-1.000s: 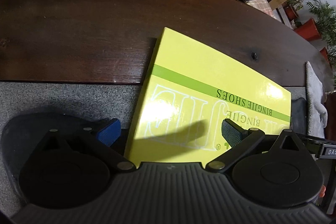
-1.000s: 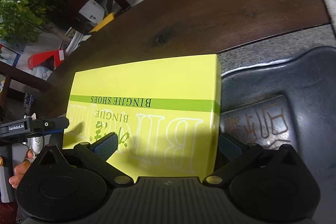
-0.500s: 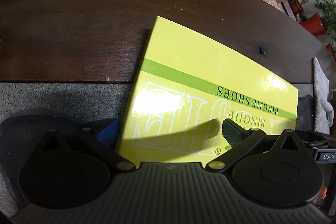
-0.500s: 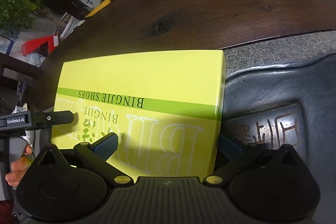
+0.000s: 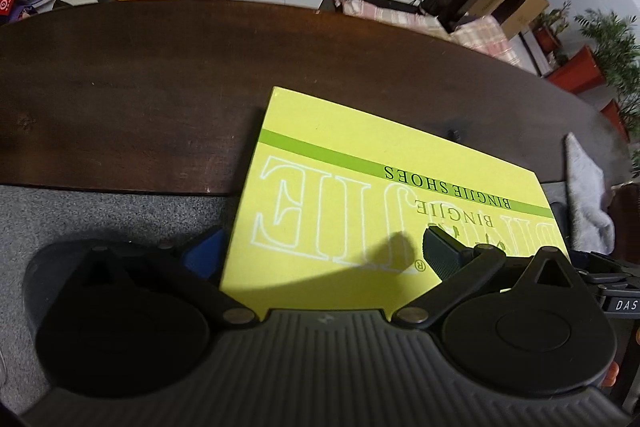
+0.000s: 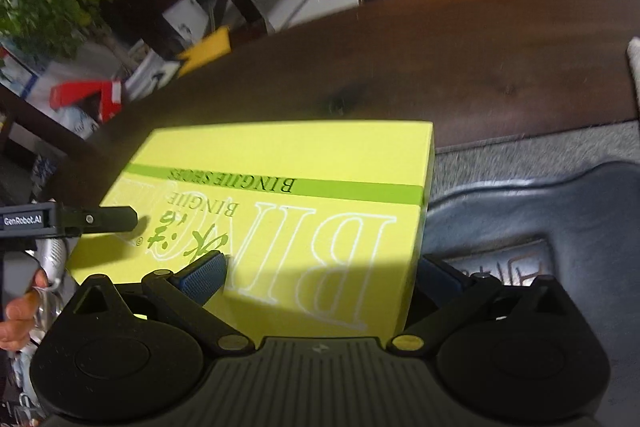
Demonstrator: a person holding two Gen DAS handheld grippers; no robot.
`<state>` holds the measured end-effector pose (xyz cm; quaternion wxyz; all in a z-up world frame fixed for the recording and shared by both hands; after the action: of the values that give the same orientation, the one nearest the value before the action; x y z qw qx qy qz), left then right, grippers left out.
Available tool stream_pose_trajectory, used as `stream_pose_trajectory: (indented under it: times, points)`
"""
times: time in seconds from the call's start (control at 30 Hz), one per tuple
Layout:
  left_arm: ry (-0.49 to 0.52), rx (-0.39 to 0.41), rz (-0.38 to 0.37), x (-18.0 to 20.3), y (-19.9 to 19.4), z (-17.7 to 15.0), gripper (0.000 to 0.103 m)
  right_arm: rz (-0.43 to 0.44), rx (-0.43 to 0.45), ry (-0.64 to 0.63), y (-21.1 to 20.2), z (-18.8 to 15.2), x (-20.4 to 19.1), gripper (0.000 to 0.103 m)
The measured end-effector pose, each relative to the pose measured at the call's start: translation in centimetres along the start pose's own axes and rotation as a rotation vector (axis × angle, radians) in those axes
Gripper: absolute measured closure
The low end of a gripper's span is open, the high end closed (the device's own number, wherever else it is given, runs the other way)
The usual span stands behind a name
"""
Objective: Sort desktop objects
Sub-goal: 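Carry the yellow lid with both grippers over the open green box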
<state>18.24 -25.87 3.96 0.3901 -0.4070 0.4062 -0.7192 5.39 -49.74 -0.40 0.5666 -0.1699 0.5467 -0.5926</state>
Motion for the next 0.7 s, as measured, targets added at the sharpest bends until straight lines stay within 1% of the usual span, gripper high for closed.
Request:
stream_pose_trajectory:
  times: [0.13, 0.33, 0.5, 0.7]
  points:
    - [0.018, 0.037, -0.005, 0.7, -2.2, -0.3, 0.001, 0.002, 0.044, -0.013, -2.5, 0.1, -0.4, 0.000]
    - [0.025, 0.079, -0.022, 1.4, -5.6, -1.0, 0.001, 0.008, 0.096, -0.026, -6.0, -0.6, -1.2, 0.000]
    - [0.026, 0.115, -0.027, 1.8, -8.0, -2.0, 0.001, 0.007, 0.144, -0.038, -7.6, -1.2, -3.4, 0.000]
    - [0.028, 0.151, -0.026, 1.4, -11.2, -4.3, 0.001, 0.000, 0.179, -0.078, -9.8, -3.1, -5.4, 0.000]
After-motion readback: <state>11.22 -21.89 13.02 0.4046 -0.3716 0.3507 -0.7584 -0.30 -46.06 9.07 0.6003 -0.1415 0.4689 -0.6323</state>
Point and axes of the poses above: each gripper's, at about its wrist camera, not at the fingertips, and y roughly the way its jaws point, x to its right, z to its top, the point moved 6 cm from there along y, roughly the way its jaws point, and after that the axes turned 3 degrees about z, right-handed, at the moved point
